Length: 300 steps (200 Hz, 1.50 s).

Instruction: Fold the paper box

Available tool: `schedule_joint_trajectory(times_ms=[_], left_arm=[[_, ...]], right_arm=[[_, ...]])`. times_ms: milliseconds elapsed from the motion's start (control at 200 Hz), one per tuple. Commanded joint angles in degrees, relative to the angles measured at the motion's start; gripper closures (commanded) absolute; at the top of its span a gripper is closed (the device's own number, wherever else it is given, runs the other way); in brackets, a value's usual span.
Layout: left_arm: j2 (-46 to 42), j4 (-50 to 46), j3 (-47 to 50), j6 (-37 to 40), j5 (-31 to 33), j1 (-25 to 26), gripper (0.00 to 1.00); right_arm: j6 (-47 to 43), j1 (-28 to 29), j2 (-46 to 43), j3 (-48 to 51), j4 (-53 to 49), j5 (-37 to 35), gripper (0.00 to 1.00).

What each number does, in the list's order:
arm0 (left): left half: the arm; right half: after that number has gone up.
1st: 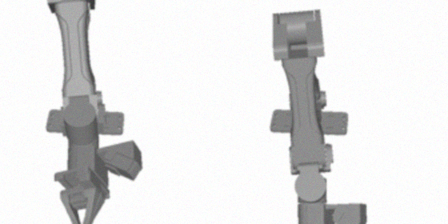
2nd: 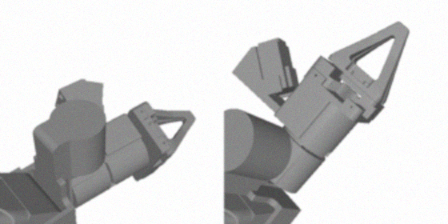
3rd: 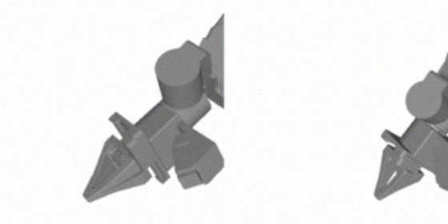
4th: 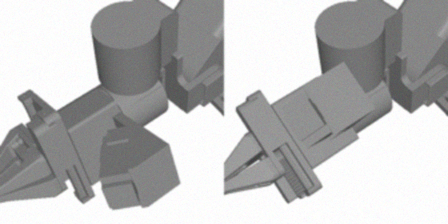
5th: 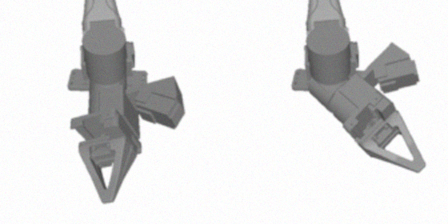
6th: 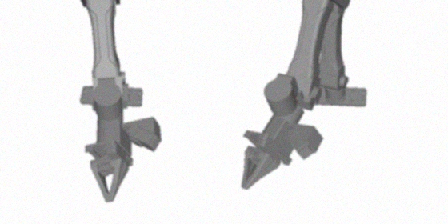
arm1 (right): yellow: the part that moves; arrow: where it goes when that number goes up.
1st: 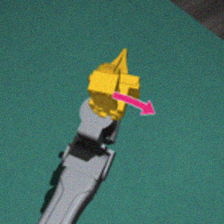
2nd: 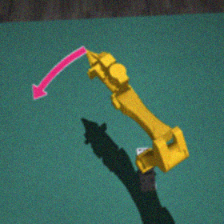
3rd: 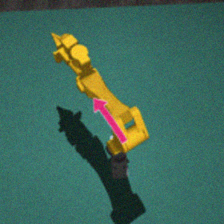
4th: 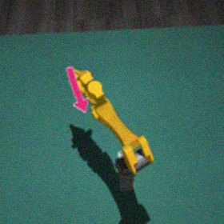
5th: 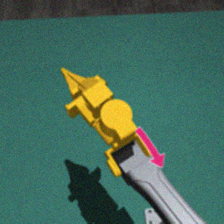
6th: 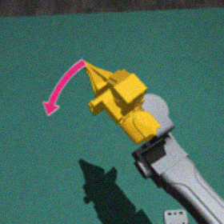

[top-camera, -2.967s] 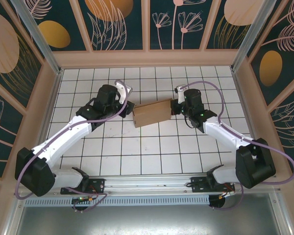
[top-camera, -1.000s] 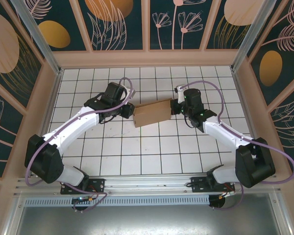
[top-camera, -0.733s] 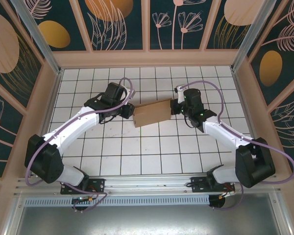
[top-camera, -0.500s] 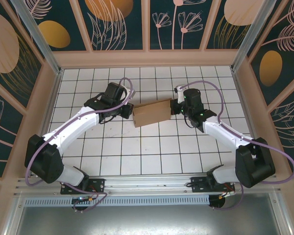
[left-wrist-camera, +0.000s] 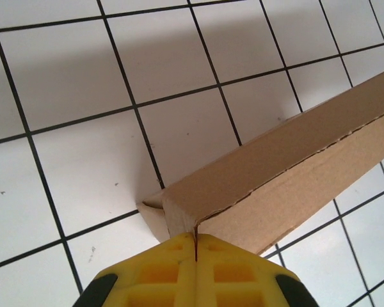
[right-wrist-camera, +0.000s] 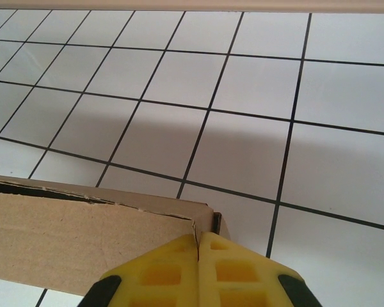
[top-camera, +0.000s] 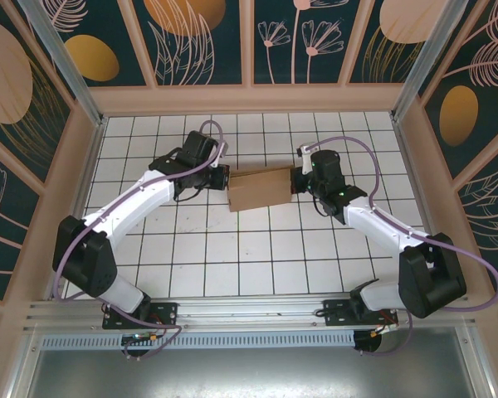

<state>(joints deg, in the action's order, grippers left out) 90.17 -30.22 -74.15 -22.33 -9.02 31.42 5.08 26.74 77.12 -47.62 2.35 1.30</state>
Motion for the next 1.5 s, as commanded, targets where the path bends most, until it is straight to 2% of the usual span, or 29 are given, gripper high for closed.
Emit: schedule_joint_trajectory(times_ms=[0,731,1176,1496], left_arm=[[1.2,0.9,-2.6,-4.4,-7.0,0.6,1.00],[2.8,7.0,-3.8,-12.7,-22.6,-4.1,1.00],[2.1,11.6,-1.4,-18.6,-27.8,-6.7,1.00],[3.5,11.6,1.0,-17.9,-26.6,-6.7,1.00]], right_arm=[[0.9,1.7,2.0,-0.8,-4.1,2.9,1.00],[0.1,1.7,3.4,-0.9,-3.3,2.4,1.00],[-0.4,1.7,2.9,0.0,-3.1,1.7,1.00],[-0.6,1.9,2.9,0.1,-2.5,1.9,1.00]])
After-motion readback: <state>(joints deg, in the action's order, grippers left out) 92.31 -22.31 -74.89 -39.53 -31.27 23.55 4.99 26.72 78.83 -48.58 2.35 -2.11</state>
